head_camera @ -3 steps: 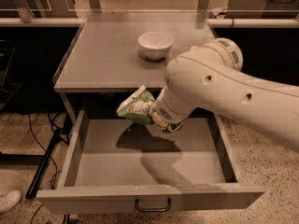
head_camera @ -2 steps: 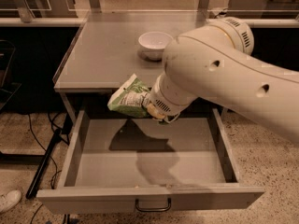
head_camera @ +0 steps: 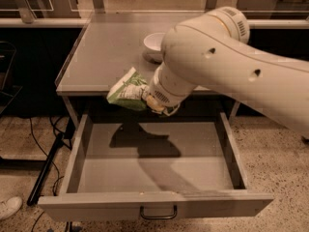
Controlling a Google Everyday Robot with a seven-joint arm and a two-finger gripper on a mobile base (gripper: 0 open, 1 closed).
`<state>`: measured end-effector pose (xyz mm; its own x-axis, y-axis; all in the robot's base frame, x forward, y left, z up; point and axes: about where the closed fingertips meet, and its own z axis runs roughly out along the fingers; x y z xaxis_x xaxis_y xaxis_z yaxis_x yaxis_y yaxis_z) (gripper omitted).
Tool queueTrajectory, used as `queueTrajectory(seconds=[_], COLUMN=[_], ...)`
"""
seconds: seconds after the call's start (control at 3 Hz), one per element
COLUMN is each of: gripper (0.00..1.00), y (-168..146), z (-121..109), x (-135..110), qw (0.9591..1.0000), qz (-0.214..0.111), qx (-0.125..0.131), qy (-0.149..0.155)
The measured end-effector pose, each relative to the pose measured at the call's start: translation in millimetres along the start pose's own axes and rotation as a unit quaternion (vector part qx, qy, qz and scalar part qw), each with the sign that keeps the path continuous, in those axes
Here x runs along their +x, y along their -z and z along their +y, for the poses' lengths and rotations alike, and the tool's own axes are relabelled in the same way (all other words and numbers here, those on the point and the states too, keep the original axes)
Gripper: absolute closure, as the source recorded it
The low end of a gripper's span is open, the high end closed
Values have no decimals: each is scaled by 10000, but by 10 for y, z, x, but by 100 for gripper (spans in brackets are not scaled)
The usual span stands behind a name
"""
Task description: Pick green jalapeno chip bag from top drawer and place on counter
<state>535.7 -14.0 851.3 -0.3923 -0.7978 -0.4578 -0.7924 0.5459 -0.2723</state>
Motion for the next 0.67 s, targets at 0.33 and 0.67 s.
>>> queueTrajectory(seconds=[0.33,0.67], gripper=[100,100], y=[-112,-206], z=[-216,-369], x=[-343,-552], qw=[9996,9991], qz=[-128,-188], qx=[32,24], qy=[252,366])
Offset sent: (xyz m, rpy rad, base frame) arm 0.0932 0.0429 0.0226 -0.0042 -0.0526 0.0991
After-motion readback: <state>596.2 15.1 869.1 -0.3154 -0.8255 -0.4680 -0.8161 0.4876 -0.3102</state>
